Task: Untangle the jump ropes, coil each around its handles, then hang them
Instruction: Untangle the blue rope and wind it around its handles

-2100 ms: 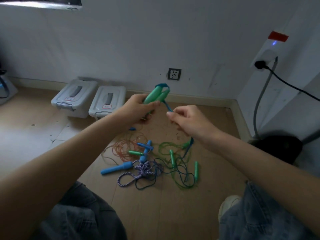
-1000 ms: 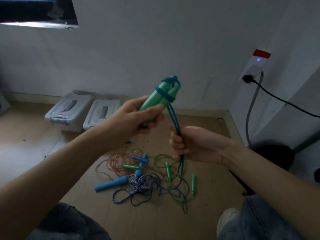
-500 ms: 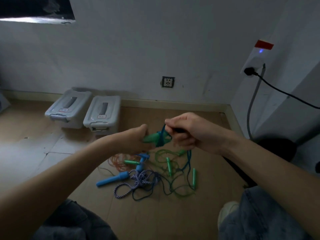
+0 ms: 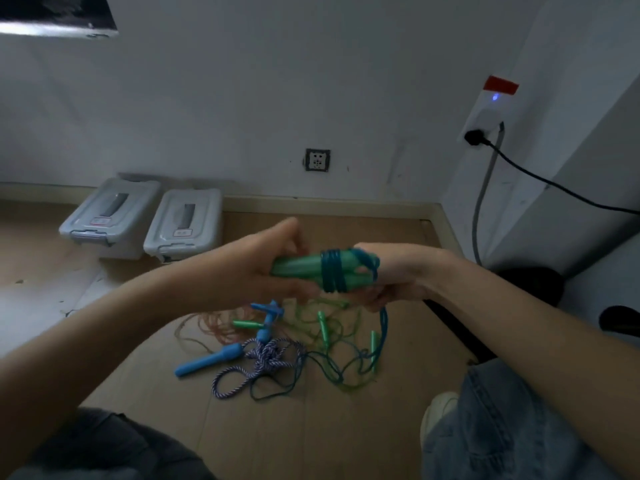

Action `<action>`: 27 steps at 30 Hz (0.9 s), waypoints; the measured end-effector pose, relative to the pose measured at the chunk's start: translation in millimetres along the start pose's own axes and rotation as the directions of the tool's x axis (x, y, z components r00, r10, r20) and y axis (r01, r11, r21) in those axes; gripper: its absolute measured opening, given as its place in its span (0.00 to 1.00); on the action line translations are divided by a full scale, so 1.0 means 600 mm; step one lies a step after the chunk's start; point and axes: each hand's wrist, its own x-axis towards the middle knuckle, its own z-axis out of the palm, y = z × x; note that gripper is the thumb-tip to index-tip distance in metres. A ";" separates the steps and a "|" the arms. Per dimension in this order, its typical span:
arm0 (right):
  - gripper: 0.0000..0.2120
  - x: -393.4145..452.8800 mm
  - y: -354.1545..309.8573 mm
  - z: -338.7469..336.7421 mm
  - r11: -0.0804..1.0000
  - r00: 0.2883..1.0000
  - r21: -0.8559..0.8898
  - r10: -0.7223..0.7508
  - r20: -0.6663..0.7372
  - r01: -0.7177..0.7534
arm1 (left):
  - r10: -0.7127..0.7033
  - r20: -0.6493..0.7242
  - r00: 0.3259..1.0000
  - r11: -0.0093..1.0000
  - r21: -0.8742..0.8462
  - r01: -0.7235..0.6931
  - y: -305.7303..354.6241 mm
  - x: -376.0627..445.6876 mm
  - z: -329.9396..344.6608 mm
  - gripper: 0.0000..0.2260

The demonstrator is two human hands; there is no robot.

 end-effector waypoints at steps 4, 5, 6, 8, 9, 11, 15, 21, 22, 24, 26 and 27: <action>0.19 -0.003 0.000 -0.002 0.995 0.994 0.096 -0.044 0.097 0.035 | -0.049 -0.118 0.992 0.967 -0.254 0.017 0.002 -0.001 -0.006 0.14; 0.16 -0.002 -0.001 0.001 0.983 0.990 0.163 -0.098 0.101 0.080 | -0.073 -0.158 0.985 0.953 -0.301 0.022 0.002 0.001 -0.012 0.11; 0.15 -0.001 0.000 0.004 0.955 0.981 0.264 -0.170 0.097 0.139 | -0.102 -0.201 0.974 0.935 -0.353 0.025 0.004 0.003 -0.020 0.11; 0.12 0.002 -0.001 0.007 0.844 0.949 0.474 -0.311 0.051 0.252 | -0.158 -0.271 0.950 0.893 -0.449 0.020 0.006 0.004 -0.037 0.13; 0.12 0.003 -0.003 0.009 0.802 0.935 0.521 -0.354 0.020 0.293 | -0.191 -0.299 0.935 0.865 -0.502 0.017 0.006 0.003 -0.043 0.14; 0.11 0.003 -0.006 0.013 0.831 0.928 0.430 -0.368 -0.050 0.353 | -0.254 -0.325 0.911 0.799 -0.602 0.009 0.005 0.005 -0.046 0.16; 0.15 0.006 -0.009 0.017 0.936 0.945 0.127 -0.321 -0.067 0.327 | -0.362 -0.293 0.885 0.681 -0.732 0.036 -0.006 0.017 -0.031 0.11; 0.17 -0.007 -0.020 0.006 0.907 0.933 0.296 -0.343 0.111 0.299 | -0.423 -0.454 0.784 0.903 -0.281 0.324 -0.040 0.024 -0.032 0.04; 0.16 -0.009 -0.023 0.003 0.892 0.925 0.332 -0.362 0.118 0.306 | -0.354 -0.463 0.812 0.923 -0.033 0.384 -0.045 0.026 -0.024 0.05; 0.15 -0.013 -0.027 -0.004 0.857 0.922 0.418 -0.374 0.099 0.302 | -0.275 -0.333 0.902 0.876 0.300 0.377 -0.050 0.027 -0.005 0.07; 0.15 -0.017 -0.029 -0.015 0.835 0.941 0.473 -0.337 0.037 0.281 | -0.278 -0.143 0.950 0.830 0.462 0.313 -0.048 0.022 0.008 0.08; 0.15 -0.017 -0.028 -0.020 0.841 0.952 0.472 -0.305 0.011 0.263 | -0.284 -0.067 0.957 0.811 0.516 0.277 -0.045 0.019 0.011 0.08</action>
